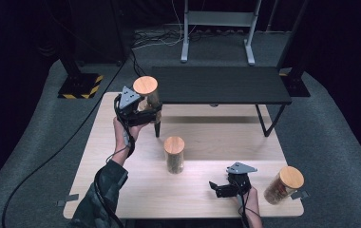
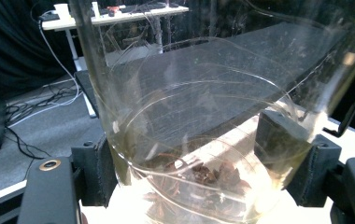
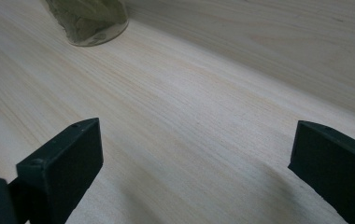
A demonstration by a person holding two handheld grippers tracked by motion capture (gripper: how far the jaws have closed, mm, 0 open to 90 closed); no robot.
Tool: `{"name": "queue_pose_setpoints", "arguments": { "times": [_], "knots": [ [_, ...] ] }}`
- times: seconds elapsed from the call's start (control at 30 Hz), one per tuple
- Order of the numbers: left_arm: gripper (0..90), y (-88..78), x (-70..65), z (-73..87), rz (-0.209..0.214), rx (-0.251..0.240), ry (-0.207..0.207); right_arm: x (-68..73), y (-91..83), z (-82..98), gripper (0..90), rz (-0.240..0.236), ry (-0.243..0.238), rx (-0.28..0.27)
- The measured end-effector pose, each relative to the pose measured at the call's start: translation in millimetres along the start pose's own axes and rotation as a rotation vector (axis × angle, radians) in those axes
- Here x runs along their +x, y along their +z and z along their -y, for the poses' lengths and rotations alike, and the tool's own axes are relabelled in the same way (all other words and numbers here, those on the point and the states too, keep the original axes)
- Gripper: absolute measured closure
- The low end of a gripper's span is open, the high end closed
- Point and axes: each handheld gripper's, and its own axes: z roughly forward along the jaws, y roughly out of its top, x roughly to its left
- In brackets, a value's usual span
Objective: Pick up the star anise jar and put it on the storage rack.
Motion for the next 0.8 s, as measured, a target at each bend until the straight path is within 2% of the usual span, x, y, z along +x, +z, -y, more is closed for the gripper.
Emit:
{"name": "queue_pose_setpoints", "arguments": {
  "times": [0.13,0.33,0.8],
  "knots": [
    [24.7,-0.3,0.0,-4.2,0.005,-0.009,-0.006,0.2,0.1,0.0,1.7,0.001,-0.002,0.001],
    [24.7,0.0,-1.6,-11.5,0.003,-0.009,0.011,0.1,0.0,0.0,1.7,0.001,-0.002,-0.001],
    [24.7,1.8,-2.0,-27.8,0.009,-0.021,0.020,-0.1,0.4,-0.1,1.7,-0.001,0.000,0.002]
  ]
}}
